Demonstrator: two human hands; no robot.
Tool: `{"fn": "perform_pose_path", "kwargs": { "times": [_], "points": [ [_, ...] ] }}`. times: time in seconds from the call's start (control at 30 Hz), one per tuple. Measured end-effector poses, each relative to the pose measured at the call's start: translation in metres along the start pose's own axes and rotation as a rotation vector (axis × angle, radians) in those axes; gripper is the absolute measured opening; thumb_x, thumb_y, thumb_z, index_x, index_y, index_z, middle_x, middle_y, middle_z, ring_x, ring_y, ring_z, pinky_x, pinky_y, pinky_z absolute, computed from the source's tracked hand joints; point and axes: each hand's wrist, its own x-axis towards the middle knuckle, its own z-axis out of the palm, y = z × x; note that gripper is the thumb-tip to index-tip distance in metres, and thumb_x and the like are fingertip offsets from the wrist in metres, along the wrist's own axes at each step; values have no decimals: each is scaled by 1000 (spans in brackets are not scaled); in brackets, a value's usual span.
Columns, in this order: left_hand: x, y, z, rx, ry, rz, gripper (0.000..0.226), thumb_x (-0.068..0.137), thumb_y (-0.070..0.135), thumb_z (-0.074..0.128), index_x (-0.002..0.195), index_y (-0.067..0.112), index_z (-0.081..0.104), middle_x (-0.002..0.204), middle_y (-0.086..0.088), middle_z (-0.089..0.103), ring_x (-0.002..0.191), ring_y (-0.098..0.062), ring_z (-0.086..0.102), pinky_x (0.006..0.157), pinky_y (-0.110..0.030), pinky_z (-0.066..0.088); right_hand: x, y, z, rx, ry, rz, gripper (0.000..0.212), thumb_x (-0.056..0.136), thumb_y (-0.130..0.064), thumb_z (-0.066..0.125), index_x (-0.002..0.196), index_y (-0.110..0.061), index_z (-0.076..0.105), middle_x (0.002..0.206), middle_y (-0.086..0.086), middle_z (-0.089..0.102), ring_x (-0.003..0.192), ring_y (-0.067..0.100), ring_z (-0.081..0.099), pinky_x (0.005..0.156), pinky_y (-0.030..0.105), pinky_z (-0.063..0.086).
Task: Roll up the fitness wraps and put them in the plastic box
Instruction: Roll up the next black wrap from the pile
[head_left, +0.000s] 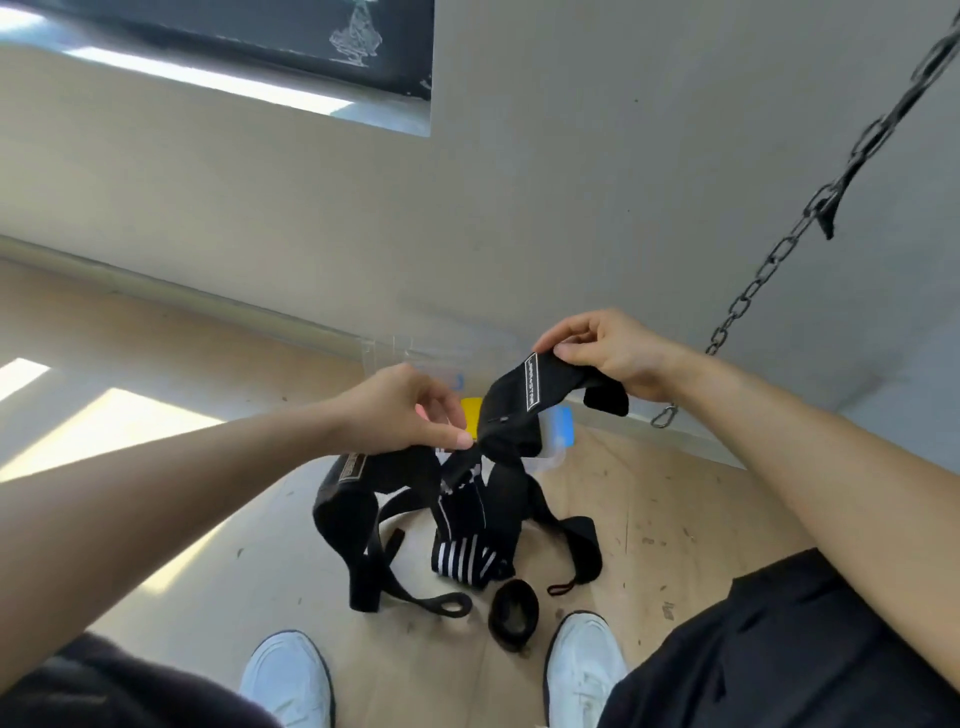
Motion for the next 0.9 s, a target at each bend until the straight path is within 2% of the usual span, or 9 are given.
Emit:
{"fn": "perform_pose_path", "kwargs": {
  "times": [0.1,0.17,0.3,0.43,0.53,0.67,0.73,0.8,0.9],
  "points": [
    [6,-1,-4,-109,140,-45,20,82,42,84,86,24,78,72,8,70,65,-2,58,64,-19,42,-3,-3,3,110,-67,58,22,103,-1,51,105,-8,72,97,14,68,81,15,65,69,17,56],
    [6,3,-9,-238,212,-64,18,85,36,82,86,18,78,62,12,64,58,0,54,58,-15,39,-7,-6,4,182,-86,86,19,100,0,55,103,-8,72,94,12,69,82,16,66,74,20,57],
    [5,21,-18,-429,327,-63,18,92,28,76,91,10,75,64,5,60,53,2,51,52,-10,38,-16,-15,21,77,-98,59,10,92,-5,70,99,-9,76,89,10,73,84,19,67,83,32,55],
    [1,37,-24,-487,319,-6,16,92,29,74,88,14,74,60,7,58,52,-2,48,50,-12,37,-28,-25,46,175,-284,57,22,90,-10,74,112,-7,75,99,15,75,89,22,71,84,32,59],
    [-1,41,-24,-527,326,28,17,92,25,74,88,9,74,62,3,58,54,-7,48,52,-17,38,-32,-33,50,358,-427,121,29,94,-11,68,123,-7,69,109,17,74,93,25,73,79,32,60],
    [-1,40,-22,-507,375,59,15,91,25,76,87,11,75,74,-5,61,65,-10,53,61,-21,41,-33,-36,53,282,-452,106,12,93,-11,69,103,-5,65,86,10,70,70,19,67,65,27,57],
    [-1,36,-24,-454,320,56,18,92,27,75,88,10,76,74,-5,64,67,-11,55,62,-24,42,-32,-37,51,274,-415,86,6,93,-9,69,95,-8,63,81,8,68,66,18,66,61,26,56],
    [-2,27,-28,-409,180,46,27,93,34,74,89,8,76,76,-6,69,70,-13,61,66,-29,46,-31,-39,43,278,-368,55,4,94,-8,67,92,-9,64,82,8,67,69,18,66,62,26,56],
    [-2,8,-33,-326,-29,18,35,86,46,76,82,11,73,74,0,67,71,-12,62,68,-29,45,-30,-41,27,246,-301,29,2,95,-9,66,93,-8,66,82,6,68,71,17,65,64,24,55]
  ]
}}
